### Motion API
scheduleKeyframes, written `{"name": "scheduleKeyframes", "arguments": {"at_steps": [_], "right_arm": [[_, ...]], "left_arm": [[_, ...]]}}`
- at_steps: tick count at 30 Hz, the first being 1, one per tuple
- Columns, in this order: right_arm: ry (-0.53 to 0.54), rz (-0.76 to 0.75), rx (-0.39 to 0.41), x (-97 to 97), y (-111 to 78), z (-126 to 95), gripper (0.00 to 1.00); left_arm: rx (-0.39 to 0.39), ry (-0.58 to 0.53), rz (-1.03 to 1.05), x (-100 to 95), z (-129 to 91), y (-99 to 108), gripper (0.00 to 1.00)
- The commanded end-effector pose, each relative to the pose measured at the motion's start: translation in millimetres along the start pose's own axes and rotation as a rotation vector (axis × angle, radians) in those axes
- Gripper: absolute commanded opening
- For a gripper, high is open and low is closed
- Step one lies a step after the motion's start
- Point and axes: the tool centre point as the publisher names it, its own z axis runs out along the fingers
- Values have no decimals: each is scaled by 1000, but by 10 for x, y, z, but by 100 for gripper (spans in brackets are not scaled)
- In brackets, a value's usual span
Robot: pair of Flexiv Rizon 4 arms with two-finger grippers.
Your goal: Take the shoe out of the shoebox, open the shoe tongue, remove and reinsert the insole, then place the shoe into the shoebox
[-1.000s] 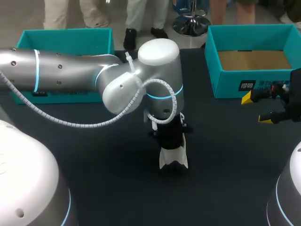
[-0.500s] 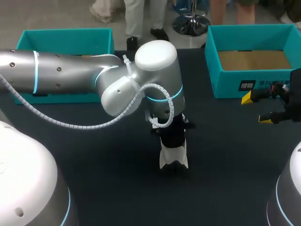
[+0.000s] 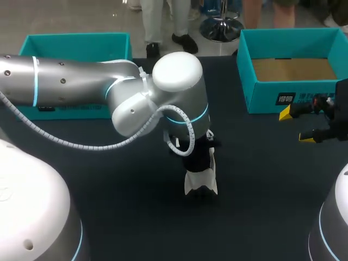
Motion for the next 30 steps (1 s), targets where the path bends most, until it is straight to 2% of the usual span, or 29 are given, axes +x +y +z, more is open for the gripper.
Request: {"name": "scheduleKeyframes", "arguments": {"at_steps": [1,7,17,24,30], "right_arm": [[-2,1,-1,0,-9,-1,100],[-2,1,-1,0,-9,-1,100],[-2,1,-1,0,-9,-1,100],[-2,1,-1,0,-9,-1,100],[-2,1,-1,0,-9,-1,100]], "left_arm": [[-3,20,-6,-76,147,-5,0],[3,32,-8,-63,189,-9,0],[16,-23,-2,-48,-192,-53,0],[83,-25,18,-68,-100,-286,0],[99,-1,28,-49,22,-349,0]]}}
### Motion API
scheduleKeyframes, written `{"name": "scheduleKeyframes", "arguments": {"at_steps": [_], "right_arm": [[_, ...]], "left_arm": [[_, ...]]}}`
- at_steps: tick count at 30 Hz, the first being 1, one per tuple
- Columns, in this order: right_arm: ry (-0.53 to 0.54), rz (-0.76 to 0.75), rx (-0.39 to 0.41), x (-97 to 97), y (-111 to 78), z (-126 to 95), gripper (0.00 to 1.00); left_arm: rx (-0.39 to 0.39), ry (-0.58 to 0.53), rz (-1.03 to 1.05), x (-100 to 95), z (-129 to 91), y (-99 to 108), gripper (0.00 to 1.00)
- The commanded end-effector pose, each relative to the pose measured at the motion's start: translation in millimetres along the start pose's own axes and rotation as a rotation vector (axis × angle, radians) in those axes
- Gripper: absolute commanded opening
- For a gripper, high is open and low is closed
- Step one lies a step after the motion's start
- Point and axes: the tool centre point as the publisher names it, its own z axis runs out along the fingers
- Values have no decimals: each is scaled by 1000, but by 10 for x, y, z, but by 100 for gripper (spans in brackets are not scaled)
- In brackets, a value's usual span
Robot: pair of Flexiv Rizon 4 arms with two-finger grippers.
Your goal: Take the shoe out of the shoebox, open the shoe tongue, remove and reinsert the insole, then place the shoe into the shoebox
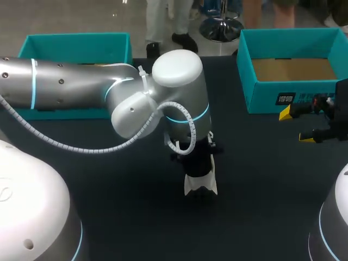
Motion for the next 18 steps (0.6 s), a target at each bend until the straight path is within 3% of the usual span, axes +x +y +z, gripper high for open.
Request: {"name": "scheduleKeyframes", "arguments": {"at_steps": [1,10,14,18], "right_arm": [[-2,1,-1,0,-9,-1,100],[-2,1,-1,0,-9,-1,100],[-2,1,-1,0,-9,-1,100],[-2,1,-1,0,-9,-1,100]], "left_arm": [[3,16,3,-15,126,14,0],[-18,52,-8,9,237,124,0],[-40,39,-7,19,102,157,0],[-117,40,0,35,-78,227,0]]}}
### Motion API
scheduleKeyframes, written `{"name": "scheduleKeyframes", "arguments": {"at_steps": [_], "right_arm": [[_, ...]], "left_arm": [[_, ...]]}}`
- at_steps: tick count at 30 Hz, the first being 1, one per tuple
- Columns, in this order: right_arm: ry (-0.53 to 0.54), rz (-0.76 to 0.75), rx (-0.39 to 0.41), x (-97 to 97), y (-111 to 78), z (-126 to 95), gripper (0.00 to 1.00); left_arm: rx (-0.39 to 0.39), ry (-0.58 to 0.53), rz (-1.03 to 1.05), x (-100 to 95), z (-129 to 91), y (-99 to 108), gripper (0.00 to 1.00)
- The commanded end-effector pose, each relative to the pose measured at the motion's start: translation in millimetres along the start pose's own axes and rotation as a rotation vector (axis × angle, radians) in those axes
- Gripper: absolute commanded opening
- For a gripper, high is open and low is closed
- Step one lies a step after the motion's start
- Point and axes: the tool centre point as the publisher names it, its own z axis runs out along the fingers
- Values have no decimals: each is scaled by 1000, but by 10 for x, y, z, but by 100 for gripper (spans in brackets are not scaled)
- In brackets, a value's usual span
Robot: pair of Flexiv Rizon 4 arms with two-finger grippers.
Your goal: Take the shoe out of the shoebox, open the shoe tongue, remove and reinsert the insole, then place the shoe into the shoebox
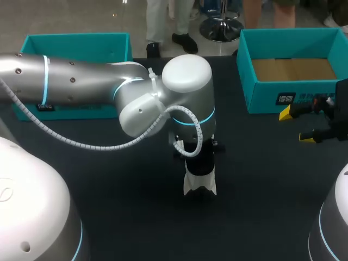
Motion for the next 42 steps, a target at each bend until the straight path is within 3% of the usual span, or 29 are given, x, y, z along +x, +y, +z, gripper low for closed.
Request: {"name": "scheduleKeyframes", "arguments": {"at_steps": [1,5,20,21,22,23,24,31,42], "right_arm": [[-2,1,-1,0,-9,-1,100],[-2,1,-1,0,-9,-1,100],[-2,1,-1,0,-9,-1,100],[-2,1,-1,0,-9,-1,100],[-2,1,-1,0,-9,-1,100],[-2,1,-1,0,-9,-1,100],[-2,1,-1,0,-9,-1,100],[-2,1,-1,0,-9,-1,100],[-2,1,-1,0,-9,-1,100]], "left_arm": [[-79,4,-1,72,-250,20,0],[-159,1,-4,80,-358,147,0],[-275,16,13,47,-486,400,0],[-275,18,13,48,-486,401,11],[-282,26,10,49,-488,400,38],[-292,32,18,51,-490,404,77],[-290,30,17,54,-490,406,92],[-281,42,18,58,-457,443,100],[-279,49,33,63,-521,445,100]]}}
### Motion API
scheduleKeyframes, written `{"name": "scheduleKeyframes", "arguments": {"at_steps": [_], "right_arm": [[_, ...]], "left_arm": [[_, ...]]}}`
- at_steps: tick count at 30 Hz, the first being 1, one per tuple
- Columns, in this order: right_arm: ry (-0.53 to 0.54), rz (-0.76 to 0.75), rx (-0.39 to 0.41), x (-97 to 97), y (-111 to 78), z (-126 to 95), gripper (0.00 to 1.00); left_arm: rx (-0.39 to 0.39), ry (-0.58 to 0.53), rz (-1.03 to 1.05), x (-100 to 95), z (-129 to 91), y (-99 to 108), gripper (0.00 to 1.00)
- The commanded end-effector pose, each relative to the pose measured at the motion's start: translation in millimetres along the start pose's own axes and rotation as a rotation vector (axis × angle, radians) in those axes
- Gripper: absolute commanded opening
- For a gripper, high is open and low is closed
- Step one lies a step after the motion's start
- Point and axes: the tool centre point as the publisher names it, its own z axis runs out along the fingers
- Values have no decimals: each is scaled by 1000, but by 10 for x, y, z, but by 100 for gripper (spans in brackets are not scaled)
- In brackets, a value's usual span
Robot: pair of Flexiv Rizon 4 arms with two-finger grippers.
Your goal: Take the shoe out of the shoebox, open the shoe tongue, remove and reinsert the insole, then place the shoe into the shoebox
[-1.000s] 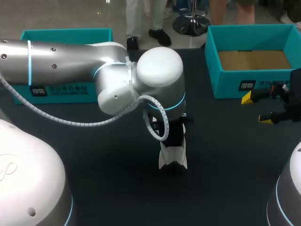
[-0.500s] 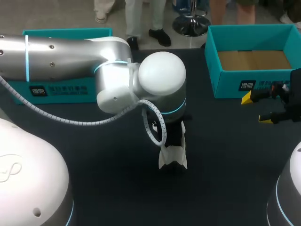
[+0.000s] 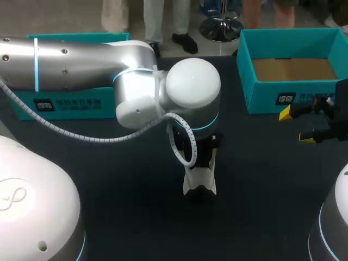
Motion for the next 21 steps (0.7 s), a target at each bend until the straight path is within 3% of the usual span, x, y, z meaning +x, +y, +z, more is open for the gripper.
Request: {"name": "scheduleKeyframes", "arguments": {"at_steps": [1,21], "right_arm": [[-2,1,-1,0,-9,-1,100],[-2,1,-1,0,-9,-1,100]], "left_arm": [[-1,-1,10,12,-64,12,100],[26,7,33,-29,-57,182,100]]}}
